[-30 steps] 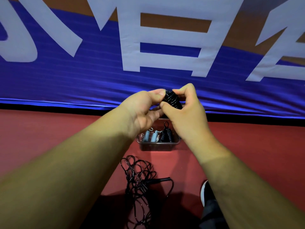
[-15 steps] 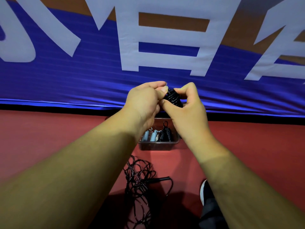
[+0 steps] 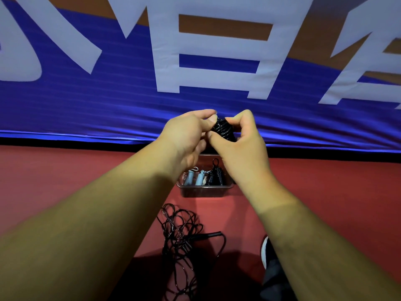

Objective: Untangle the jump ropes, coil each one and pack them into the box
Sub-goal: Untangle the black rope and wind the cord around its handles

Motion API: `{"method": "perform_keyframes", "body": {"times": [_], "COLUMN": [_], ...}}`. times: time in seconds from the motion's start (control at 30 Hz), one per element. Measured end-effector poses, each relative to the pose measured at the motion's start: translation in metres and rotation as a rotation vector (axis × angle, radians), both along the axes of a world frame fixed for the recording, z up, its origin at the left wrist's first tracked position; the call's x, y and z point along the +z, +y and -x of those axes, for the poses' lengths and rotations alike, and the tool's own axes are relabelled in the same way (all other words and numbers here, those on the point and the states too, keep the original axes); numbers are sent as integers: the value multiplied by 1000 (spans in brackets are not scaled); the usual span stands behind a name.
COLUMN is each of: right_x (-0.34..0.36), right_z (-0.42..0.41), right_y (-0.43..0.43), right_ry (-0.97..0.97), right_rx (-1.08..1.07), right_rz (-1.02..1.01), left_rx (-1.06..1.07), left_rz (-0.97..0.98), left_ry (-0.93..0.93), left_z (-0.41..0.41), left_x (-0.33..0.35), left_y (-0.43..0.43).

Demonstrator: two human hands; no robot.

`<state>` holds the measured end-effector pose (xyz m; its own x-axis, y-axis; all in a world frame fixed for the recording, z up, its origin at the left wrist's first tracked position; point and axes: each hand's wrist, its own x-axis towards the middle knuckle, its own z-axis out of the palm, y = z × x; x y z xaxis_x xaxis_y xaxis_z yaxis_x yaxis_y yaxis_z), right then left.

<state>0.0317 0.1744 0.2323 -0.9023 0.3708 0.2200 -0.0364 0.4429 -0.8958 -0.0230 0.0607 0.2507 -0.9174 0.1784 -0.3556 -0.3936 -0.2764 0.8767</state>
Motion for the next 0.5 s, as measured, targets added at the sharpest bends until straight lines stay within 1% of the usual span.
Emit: {"method": "perform_keyframes", "body": {"times": [0.23, 0.33, 0.5], "right_x": [3, 6, 12], "right_z": [-3, -5, -5], "right_y": [2, 3, 9], "right_ry": [-48, -76, -107], "right_rx": [20, 34, 59], "right_rz": [6, 53, 197], "left_rx": [66, 46, -105], "left_rz": [87, 138, 351], "left_ry": [85, 136, 389], "left_z": [-5, -7, -8], "left_x": [-2, -3, 9], "left_y": [3, 1, -15]}}
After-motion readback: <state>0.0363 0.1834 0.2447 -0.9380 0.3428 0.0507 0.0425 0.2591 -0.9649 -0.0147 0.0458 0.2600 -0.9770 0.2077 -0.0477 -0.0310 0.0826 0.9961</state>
